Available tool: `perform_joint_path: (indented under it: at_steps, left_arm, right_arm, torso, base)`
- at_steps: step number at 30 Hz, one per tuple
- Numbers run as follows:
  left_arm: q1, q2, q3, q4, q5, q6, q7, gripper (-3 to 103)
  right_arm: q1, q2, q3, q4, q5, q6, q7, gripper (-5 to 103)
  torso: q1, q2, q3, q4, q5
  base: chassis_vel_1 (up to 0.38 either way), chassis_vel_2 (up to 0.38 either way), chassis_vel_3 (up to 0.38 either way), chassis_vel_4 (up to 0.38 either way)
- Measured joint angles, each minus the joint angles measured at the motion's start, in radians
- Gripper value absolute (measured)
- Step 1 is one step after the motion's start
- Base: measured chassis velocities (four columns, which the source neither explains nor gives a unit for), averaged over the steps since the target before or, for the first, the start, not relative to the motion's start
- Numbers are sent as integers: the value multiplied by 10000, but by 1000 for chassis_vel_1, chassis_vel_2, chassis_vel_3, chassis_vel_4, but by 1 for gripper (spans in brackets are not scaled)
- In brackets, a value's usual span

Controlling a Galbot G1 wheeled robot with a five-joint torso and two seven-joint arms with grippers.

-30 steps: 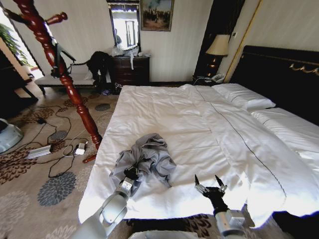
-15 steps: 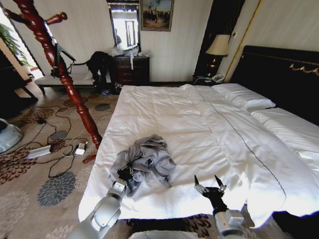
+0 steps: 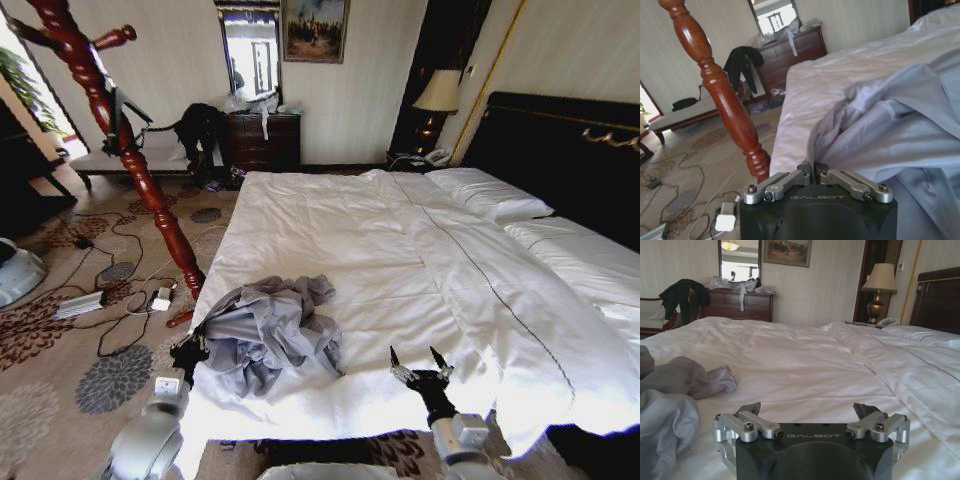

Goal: Pick up the clothes from the bed and hang them on the clothes hanger.

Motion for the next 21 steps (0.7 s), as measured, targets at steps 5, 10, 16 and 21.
perform_joint_path:
  at_steps: [5,10,16,21]
  left_arm:
    - [163,-254,388,107,435,-105,-48,23]
    - [360,-298,142,-118,386,-237,-112,44]
    - [441,-378,-372,-327,9,-254,-169,60]
    - [397,-359,-713,-234,-205,-248,-179,82]
  right_arm:
    - [-33,15,-28,0,-17,-15,2,100]
    - [-108,1,50,-3,-24,36,2,100]
    - [-25,41,-75,-72,-52,31,2,100]
    - [-6,49,-143,-124,-79,26,2,100]
  torso:
    - [0,0,0,-2,-1]
    - [0,0,0,-2,0]
    - [0,1,1,-1,1]
    - [0,0,1,-1,0]
  base:
    - [0,0,0,0]
    - [0,0,0,0]
    - [0,0,0,0]
    - [0,0,0,0]
